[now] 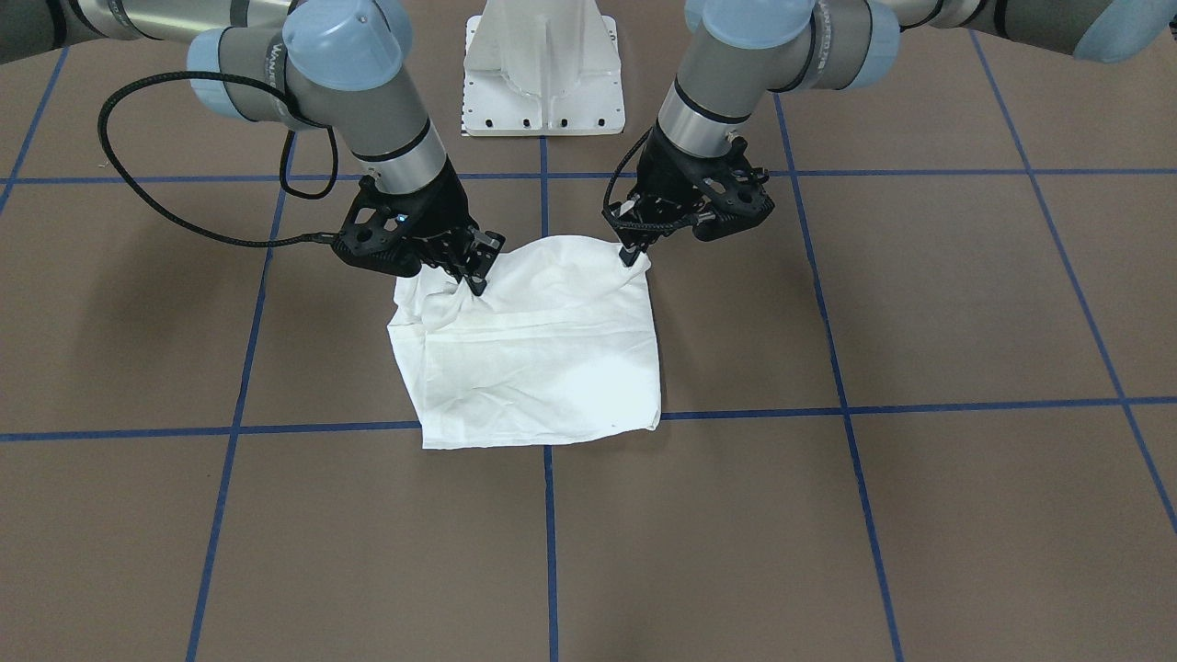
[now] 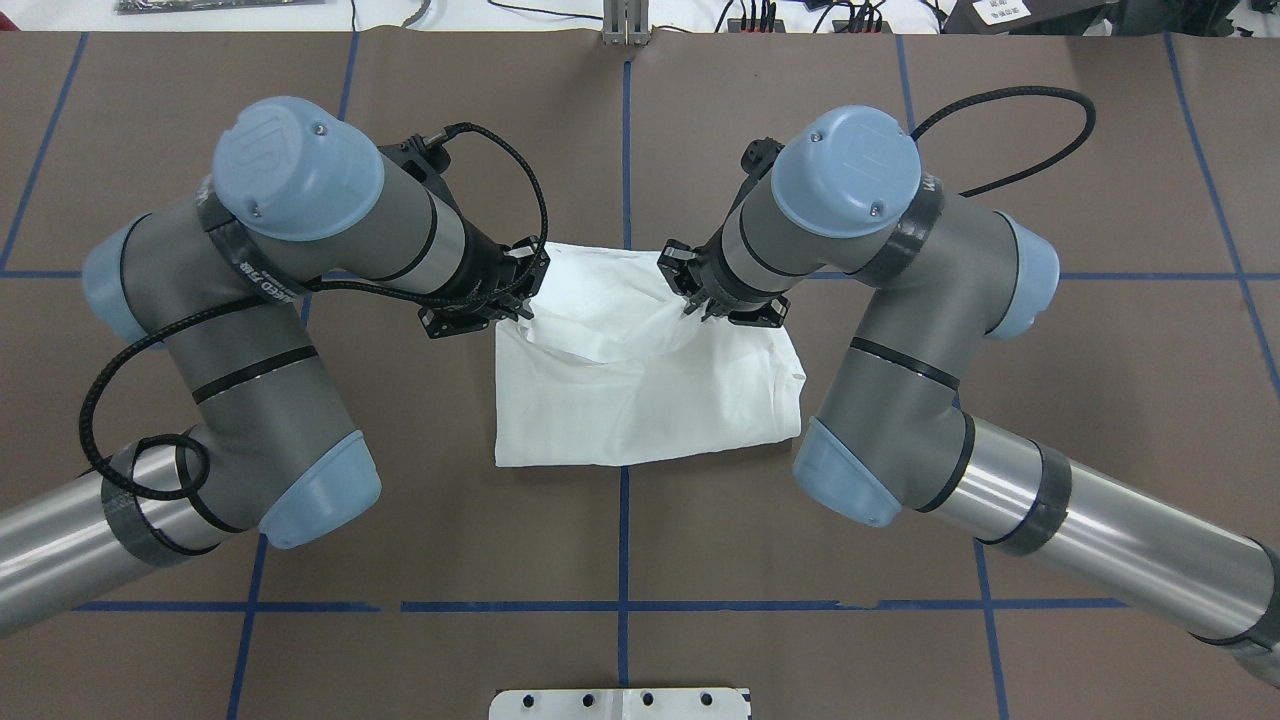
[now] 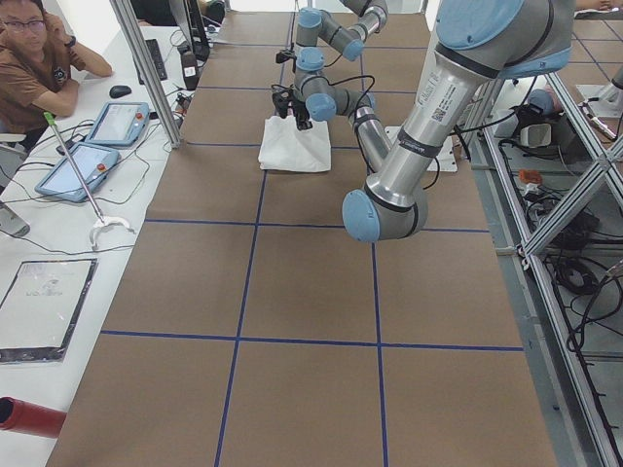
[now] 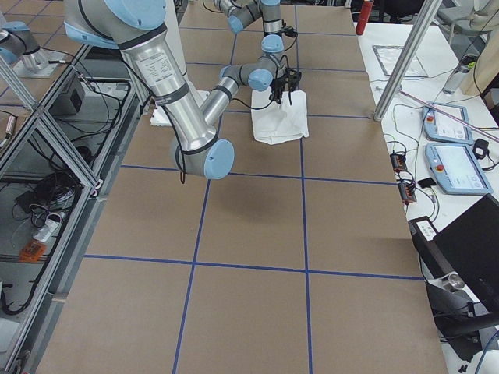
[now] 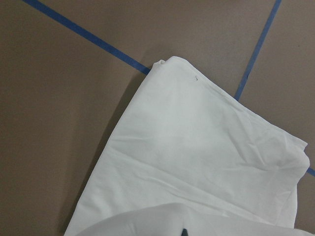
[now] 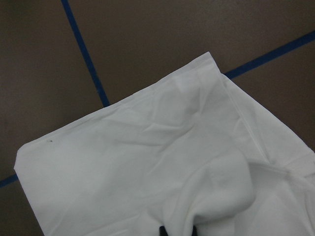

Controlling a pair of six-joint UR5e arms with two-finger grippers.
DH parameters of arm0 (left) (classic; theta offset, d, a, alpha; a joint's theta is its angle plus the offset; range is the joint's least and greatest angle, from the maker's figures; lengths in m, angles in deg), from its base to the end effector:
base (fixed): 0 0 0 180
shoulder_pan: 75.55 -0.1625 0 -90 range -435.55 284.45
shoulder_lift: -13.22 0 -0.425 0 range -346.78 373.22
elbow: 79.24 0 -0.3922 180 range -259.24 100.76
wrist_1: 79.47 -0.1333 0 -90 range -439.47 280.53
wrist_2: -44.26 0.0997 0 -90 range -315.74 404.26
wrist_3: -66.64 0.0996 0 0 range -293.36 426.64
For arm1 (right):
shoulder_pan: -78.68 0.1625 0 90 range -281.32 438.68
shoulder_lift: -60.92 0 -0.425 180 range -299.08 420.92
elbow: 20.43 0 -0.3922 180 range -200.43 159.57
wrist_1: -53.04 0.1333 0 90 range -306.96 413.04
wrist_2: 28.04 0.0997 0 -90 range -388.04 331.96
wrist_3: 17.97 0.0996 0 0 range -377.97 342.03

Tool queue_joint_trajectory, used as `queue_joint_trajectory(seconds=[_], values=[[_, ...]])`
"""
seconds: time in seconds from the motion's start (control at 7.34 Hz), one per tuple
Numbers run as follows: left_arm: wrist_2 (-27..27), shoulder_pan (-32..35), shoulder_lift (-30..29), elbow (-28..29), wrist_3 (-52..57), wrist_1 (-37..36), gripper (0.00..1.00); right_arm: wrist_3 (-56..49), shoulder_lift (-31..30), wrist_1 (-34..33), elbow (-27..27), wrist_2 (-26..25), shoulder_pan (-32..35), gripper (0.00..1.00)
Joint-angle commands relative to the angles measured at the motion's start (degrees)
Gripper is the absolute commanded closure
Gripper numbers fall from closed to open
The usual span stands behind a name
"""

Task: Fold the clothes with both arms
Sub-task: 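Lay the folded edge down on the far edge and open both grippers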

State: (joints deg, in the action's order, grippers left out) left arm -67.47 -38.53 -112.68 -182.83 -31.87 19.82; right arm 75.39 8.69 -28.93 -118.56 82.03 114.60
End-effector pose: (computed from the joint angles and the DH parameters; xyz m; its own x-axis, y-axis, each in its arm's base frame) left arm 0.4488 -0.4592 0.1713 0.3639 -0.4466 -0.8174 0.3644 0.8759 -0.3163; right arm -0.4825 -0.4719 0.1913 0.4569 0.3989 0.7951 -0.3538 0.9016 -0.2491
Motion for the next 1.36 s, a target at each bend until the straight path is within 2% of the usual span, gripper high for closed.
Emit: queue_joint_trajectory(seconds=[0.0, 0.27, 0.54, 1.23], values=[[0.0, 0.7, -2.0, 5.2, -0.5, 3.9, 1.00, 0.0, 2.3, 0.0, 4.2, 0.1, 0.8, 1.00], [0.2, 0.7, -2.2, 11.4, -0.9, 9.6, 1.00, -0.2, 4.8, 2.4, 10.5, 0.1, 1.3, 1.00], [0.2, 0.7, -2.2, 13.8, -0.7, 11.6, 1.00, 0.3, 4.9, 6.0, 15.4, 0.2, 1.3, 1.00], [0.3, 1.5, -2.2, 15.0, -0.9, 11.7, 1.00, 0.9, 4.6, 6.1, 15.0, 2.4, 1.9, 1.00]])
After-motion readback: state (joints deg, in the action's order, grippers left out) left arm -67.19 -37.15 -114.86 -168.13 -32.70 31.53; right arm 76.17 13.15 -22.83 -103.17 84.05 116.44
